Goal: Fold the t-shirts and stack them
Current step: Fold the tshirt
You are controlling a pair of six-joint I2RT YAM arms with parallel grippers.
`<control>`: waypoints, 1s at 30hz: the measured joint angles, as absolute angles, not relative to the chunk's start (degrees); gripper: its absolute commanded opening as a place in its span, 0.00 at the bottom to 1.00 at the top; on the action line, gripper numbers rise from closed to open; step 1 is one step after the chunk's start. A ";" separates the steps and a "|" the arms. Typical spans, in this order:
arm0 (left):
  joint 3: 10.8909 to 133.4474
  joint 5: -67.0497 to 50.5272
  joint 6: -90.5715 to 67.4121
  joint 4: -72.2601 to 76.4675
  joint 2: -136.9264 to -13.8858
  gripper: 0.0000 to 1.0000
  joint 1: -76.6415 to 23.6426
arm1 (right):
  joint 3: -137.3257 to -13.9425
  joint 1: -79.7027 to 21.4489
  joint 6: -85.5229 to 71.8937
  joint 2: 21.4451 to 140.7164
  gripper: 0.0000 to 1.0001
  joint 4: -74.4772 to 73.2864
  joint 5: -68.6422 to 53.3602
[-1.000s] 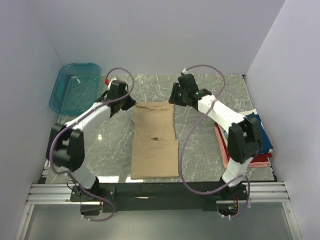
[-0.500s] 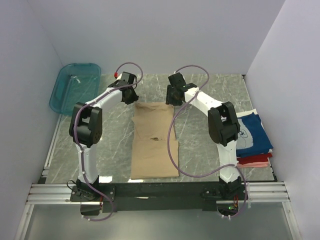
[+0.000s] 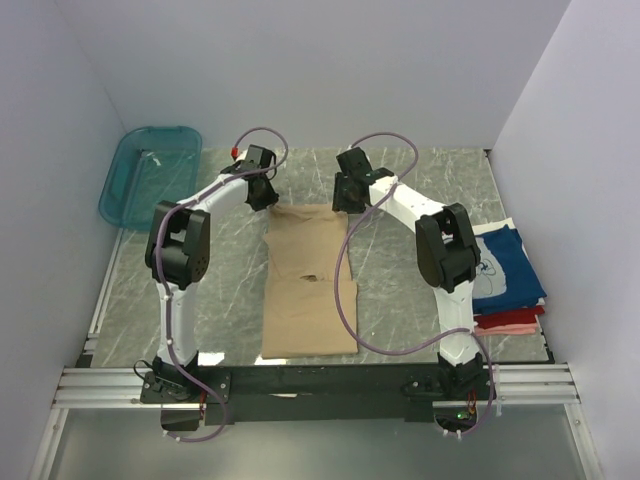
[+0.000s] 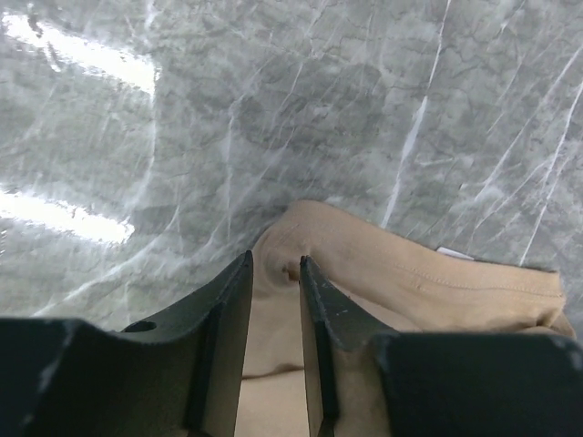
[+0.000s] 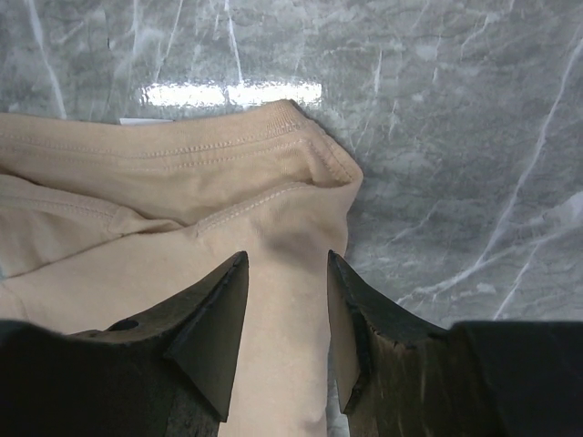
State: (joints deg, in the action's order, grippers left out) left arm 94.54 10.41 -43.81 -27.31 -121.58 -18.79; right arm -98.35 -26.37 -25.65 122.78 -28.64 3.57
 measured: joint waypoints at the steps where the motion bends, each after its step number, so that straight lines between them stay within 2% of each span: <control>1: 94.89 10.31 -43.88 -27.27 -122.02 0.33 -18.79 | -98.21 -26.37 -25.65 122.67 0.47 -28.69 3.55; 6: 96.88 9.67 -44.25 -27.27 -124.81 0.27 -18.79 | -98.26 -26.37 -25.63 122.67 0.47 -28.77 3.62; 9: 96.90 9.32 -44.45 -27.31 -125.27 0.20 -18.79 | -98.52 -26.37 -25.61 122.72 0.47 -28.93 3.70; 11: 97.36 9.23 -44.51 -27.49 -125.40 0.10 -18.79 | -99.31 -26.35 -25.61 122.91 0.47 -29.50 3.79; 16: 98.43 8.84 -44.34 -27.46 -125.43 0.01 -18.79 | -102.94 -26.15 -25.61 124.88 0.47 -29.89 3.84; 27: 99.68 8.84 -43.22 -27.79 -125.45 0.01 -18.70 | -105.89 -23.90 -25.67 130.72 0.47 -31.66 3.86; 30: 100.03 8.80 -42.78 -28.05 -125.51 0.07 -18.55 | -105.78 -23.18 -25.67 130.72 0.47 -31.59 3.68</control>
